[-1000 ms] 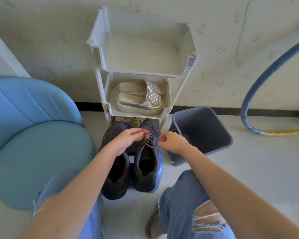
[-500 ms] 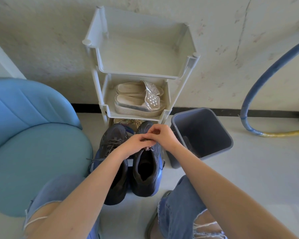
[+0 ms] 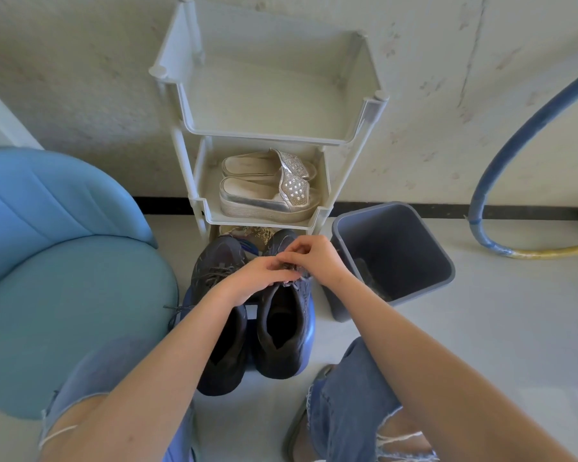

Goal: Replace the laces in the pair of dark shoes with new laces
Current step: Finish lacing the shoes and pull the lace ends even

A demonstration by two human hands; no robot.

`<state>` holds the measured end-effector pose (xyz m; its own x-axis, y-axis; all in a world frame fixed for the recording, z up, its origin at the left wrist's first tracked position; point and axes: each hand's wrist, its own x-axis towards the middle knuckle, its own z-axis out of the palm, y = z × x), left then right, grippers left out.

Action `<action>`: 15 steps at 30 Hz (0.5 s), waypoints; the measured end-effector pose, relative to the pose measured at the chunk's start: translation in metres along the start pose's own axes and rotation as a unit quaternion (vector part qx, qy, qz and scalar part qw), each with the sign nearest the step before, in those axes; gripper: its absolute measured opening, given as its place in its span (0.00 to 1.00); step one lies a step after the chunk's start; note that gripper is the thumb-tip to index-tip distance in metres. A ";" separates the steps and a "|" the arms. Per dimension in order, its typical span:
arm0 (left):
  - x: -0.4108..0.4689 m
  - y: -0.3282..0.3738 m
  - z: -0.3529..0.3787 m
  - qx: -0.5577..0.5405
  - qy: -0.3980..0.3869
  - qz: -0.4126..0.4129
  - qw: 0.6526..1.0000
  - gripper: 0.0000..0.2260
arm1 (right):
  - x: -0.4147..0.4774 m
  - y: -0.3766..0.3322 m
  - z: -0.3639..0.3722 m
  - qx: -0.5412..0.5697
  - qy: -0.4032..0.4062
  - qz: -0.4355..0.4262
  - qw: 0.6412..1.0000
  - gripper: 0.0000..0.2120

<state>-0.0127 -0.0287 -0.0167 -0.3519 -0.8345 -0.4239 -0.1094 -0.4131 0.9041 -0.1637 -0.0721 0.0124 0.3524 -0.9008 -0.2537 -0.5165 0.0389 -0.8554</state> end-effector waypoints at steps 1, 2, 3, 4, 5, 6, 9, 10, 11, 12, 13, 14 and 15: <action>0.002 -0.001 0.001 0.005 0.015 0.002 1.000 0.06 | 0.000 0.000 0.001 0.004 -0.001 0.002 1.000 0.08; 0.003 -0.001 0.002 0.014 0.037 0.005 0.999 0.05 | 0.001 -0.001 0.001 0.010 -0.007 0.002 1.000 0.08; 0.005 -0.002 0.003 0.025 0.054 0.010 0.998 0.04 | 0.001 -0.002 0.000 0.018 -0.014 0.000 1.000 0.08; 0.007 -0.003 0.003 0.032 0.061 0.015 0.998 0.03 | 0.001 -0.002 0.000 0.029 -0.023 -0.004 0.999 0.08; 0.007 -0.004 0.004 0.033 0.062 0.021 0.997 0.04 | 0.000 -0.003 -0.001 0.039 -0.030 -0.008 0.999 0.08; 0.007 -0.003 0.004 0.027 0.061 0.024 0.997 0.06 | -0.001 -0.003 -0.002 0.043 -0.032 -0.014 0.998 0.08; 0.005 -0.002 0.003 0.011 0.062 0.017 0.998 0.10 | -0.001 0.000 -0.005 0.013 -0.015 -0.011 1.000 0.10; 0.005 -0.001 0.002 0.018 0.065 0.011 0.998 0.10 | -0.002 0.001 -0.007 -0.003 -0.026 -0.007 1.000 0.10; 0.004 -0.001 0.001 0.029 0.066 0.004 0.997 0.11 | -0.003 0.002 -0.008 -0.018 -0.047 -0.004 0.999 0.09; 0.004 0.000 0.000 0.036 0.062 -0.002 0.997 0.11 | -0.004 0.003 -0.010 -0.034 -0.066 -0.002 0.997 0.08; 0.004 0.000 -0.001 0.039 0.057 -0.007 0.998 0.12 | -0.005 0.003 -0.012 -0.046 -0.075 0.002 0.996 0.07; 0.004 0.001 0.000 0.039 0.054 -0.010 0.998 0.12 | -0.005 0.003 -0.013 -0.057 -0.075 0.005 0.996 0.08; 0.005 0.002 0.000 0.041 0.053 -0.012 0.998 0.12 | -0.005 0.003 -0.014 -0.069 -0.076 0.005 0.995 0.08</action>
<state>-0.0145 -0.0334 -0.0171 -0.2489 -0.8605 -0.4445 -0.1934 -0.4055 0.8934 -0.1776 -0.0733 0.0176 0.4548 -0.8249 -0.3358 -0.6191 -0.0217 -0.7850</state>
